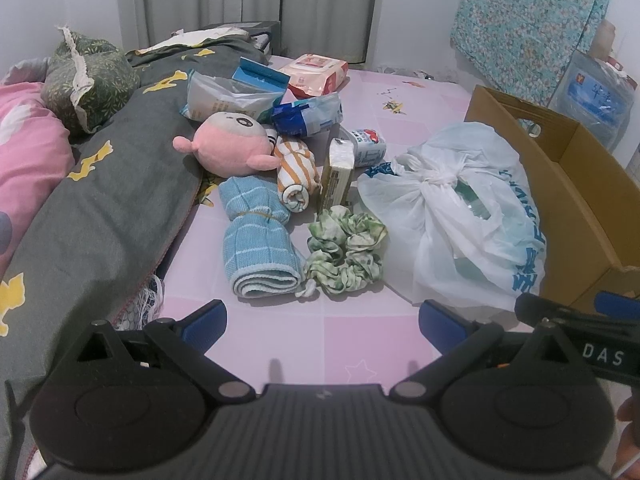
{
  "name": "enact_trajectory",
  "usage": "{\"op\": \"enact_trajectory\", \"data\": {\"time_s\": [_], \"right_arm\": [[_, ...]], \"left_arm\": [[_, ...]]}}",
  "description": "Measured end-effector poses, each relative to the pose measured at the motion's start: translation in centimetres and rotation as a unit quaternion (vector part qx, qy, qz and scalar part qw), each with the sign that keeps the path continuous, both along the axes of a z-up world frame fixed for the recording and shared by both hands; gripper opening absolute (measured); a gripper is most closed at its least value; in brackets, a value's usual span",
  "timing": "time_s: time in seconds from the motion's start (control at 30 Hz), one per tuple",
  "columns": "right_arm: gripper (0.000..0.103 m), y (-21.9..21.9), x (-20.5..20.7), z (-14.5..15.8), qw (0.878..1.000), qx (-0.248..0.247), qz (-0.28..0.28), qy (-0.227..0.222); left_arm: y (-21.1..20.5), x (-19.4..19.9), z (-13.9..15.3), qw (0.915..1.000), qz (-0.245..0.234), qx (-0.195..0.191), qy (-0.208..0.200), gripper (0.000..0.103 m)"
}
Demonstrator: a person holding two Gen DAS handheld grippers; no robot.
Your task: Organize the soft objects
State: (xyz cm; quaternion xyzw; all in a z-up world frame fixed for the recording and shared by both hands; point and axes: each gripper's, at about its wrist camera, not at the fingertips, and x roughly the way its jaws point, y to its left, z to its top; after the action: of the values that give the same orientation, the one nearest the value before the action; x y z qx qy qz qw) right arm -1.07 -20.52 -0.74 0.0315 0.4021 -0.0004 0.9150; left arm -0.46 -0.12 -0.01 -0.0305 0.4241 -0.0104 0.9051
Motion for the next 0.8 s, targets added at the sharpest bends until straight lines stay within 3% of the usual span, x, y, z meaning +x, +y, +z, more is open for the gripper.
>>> {"op": "enact_trajectory", "data": {"time_s": [0.8], "right_arm": [[0.102, 0.02, 0.01, 0.0, 1.0, 0.0, 0.0, 0.0]], "left_arm": [[0.03, 0.09, -0.05, 1.0, 0.0, 0.002, 0.002, 0.103]]}}
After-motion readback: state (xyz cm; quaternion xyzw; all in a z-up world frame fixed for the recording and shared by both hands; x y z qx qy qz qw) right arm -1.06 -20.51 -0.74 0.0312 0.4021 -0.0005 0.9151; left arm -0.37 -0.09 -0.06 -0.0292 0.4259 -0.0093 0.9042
